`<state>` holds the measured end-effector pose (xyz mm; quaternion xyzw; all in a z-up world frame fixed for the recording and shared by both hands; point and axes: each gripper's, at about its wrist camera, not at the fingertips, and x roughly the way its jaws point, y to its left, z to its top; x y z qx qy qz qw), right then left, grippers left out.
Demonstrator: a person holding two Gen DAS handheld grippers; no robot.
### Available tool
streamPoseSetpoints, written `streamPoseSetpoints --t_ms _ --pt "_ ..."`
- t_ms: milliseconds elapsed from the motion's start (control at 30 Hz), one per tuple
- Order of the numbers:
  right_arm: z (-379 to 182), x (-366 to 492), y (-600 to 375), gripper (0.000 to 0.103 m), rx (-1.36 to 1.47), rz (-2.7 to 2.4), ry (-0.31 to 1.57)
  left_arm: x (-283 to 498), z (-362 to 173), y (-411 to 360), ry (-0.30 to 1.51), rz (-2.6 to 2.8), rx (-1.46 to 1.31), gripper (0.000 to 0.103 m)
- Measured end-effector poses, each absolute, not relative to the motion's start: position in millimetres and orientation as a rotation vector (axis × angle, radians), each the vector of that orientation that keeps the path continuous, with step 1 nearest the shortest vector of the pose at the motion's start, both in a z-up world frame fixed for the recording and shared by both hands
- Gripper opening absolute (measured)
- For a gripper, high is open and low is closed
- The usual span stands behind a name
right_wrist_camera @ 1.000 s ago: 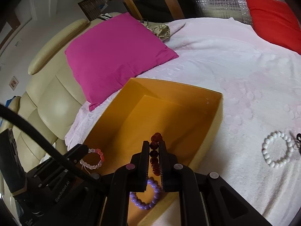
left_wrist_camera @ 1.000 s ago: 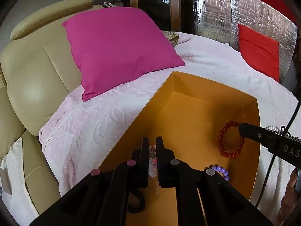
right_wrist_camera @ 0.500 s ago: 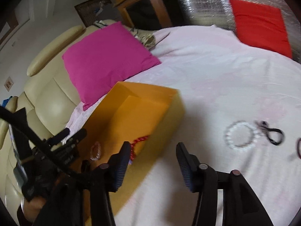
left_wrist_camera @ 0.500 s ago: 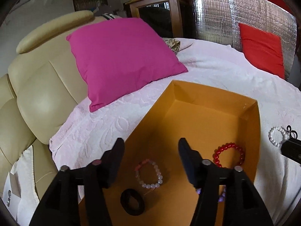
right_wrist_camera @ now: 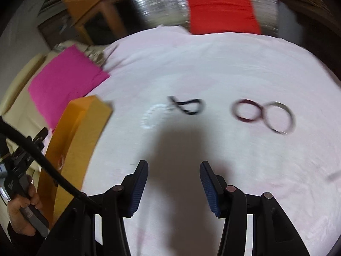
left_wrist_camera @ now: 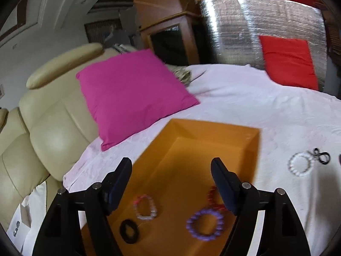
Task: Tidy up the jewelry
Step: 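Move both open tools to the white bead bracelet and silver bangle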
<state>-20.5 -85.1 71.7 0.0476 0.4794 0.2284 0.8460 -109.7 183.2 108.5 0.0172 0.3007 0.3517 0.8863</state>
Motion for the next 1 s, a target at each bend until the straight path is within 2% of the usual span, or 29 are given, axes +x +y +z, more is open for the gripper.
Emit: streamPoseSetpoints --t_ms 400,833,1000 --pt "59.6 -8.6 -200.5 0.055 0.326 0.307 1.042 -66.0 94.9 76.6 0.632 0.559 0.221 0.078" --pt "73.1 -27.4 -259.9 0.055 0.388 0.227 1.008 -38.7 64.5 -17.5 0.721 0.352 0.236 0.078" --pt "97.9 -44.9 -265.4 0.055 0.302 0.179 0.929 -42.0 63.6 -48.1 0.671 0.255 0.240 0.078"
